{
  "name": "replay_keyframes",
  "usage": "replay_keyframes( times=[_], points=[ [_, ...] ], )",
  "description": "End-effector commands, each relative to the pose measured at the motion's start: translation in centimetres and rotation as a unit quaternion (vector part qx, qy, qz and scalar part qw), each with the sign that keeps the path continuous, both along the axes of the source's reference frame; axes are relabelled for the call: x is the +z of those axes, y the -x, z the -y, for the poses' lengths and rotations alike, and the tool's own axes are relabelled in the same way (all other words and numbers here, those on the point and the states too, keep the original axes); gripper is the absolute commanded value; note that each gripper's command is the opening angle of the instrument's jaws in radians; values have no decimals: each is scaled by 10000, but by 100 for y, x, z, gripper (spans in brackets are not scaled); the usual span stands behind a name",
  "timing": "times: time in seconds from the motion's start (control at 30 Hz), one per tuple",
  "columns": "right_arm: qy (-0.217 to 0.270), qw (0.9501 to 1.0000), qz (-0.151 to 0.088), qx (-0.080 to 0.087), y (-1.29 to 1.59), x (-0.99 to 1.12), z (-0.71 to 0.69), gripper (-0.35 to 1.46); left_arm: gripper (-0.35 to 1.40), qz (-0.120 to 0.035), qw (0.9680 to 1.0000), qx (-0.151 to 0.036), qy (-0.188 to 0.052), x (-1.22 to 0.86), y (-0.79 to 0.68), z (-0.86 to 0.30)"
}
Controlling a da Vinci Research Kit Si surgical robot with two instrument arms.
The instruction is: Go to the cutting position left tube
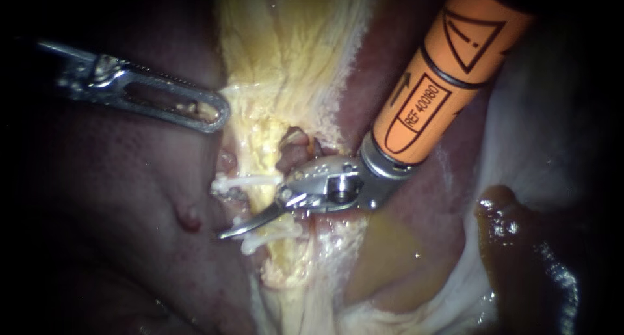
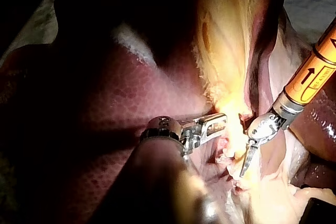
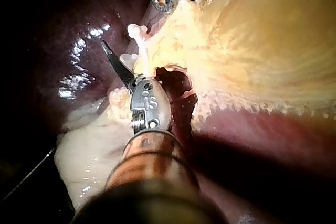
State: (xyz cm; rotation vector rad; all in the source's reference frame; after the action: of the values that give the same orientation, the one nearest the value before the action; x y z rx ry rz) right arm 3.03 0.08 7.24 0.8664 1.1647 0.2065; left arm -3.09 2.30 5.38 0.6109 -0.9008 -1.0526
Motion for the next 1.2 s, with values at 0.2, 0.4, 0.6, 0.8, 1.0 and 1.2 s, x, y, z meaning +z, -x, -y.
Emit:
replay_keyframes(
  times=[0.2, 0.4, 0.6, 0.8, 1.0, 1.2],
  points=[
    [-32, 10000, -74, 22, -1, -5, 3, 139, -35, 5, 10000, 5, -1, 1, 0, 0],
    [-111, 9998, -183, -5, -3, -18, 10, 140, -35, 9, 10000, 10, -1, 2, -2, -1],
    [-173, 9993, -316, -82, -7, -34, 19, 140, -35, 10, 10000, 11, -3, 2, -3, -2],
    [-202, 9990, -388, -92, -10, -46, 24, 140, -35, 10, 10000, 11, -3, 3, -3, -2],
    [-206, 9990, -395, -100, -10, -49, 24, 140, -35, 10, 10000, 12, -3, 3, -4, -2],
    [-223, 9988, -421, -87, -10, -50, 23, 142, -35, 10, 10000, 12, -3, 3, -4, -2]
  ],
)
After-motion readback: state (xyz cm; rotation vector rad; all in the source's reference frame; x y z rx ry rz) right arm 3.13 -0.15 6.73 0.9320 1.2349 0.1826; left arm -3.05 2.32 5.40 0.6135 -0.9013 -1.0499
